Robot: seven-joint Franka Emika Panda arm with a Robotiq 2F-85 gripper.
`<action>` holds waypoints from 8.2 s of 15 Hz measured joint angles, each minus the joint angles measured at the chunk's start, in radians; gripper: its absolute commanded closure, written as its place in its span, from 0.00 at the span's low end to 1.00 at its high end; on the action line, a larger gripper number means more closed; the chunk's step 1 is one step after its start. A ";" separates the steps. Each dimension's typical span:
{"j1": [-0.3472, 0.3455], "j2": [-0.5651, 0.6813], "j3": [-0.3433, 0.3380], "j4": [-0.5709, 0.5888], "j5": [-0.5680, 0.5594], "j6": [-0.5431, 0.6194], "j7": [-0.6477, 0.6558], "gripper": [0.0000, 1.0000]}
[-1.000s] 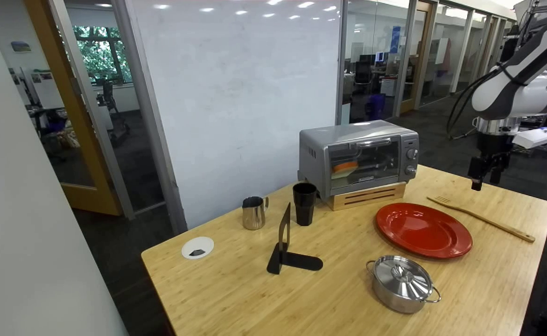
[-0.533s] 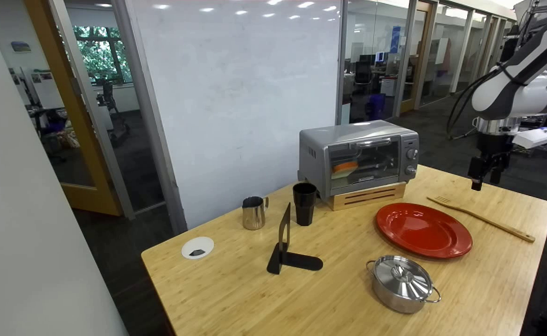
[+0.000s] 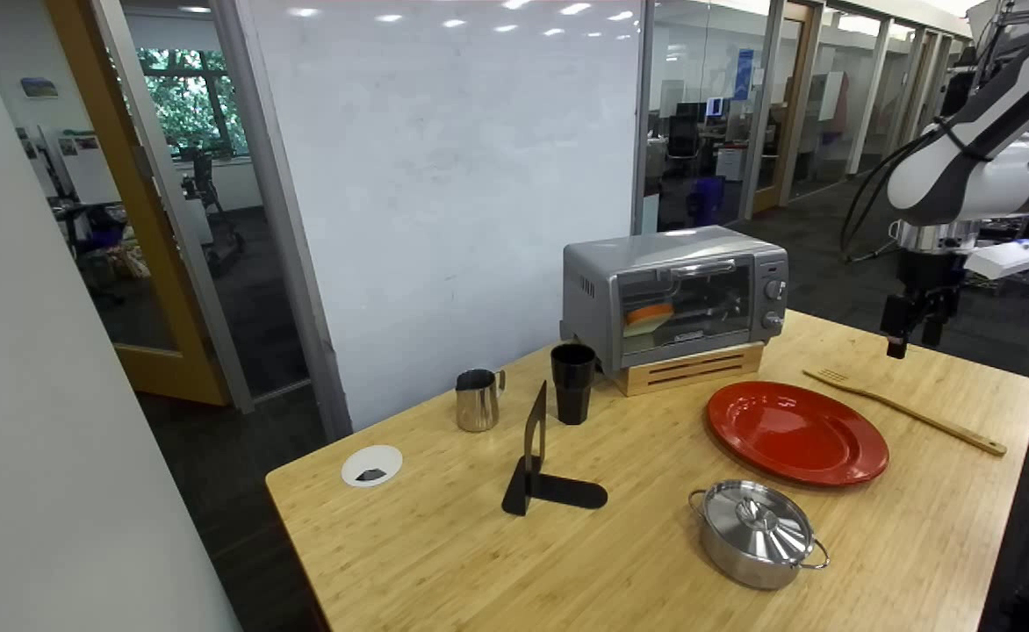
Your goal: Place the wooden spatula on the plate
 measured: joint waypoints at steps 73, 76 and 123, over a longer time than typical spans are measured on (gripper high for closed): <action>-0.455 0.292 0.341 0.002 -0.115 0.416 -0.173 0.76; -0.474 0.288 0.357 0.001 -0.115 0.416 -0.173 0.96; 0.095 -0.163 0.265 -0.420 -0.073 0.361 -0.115 0.94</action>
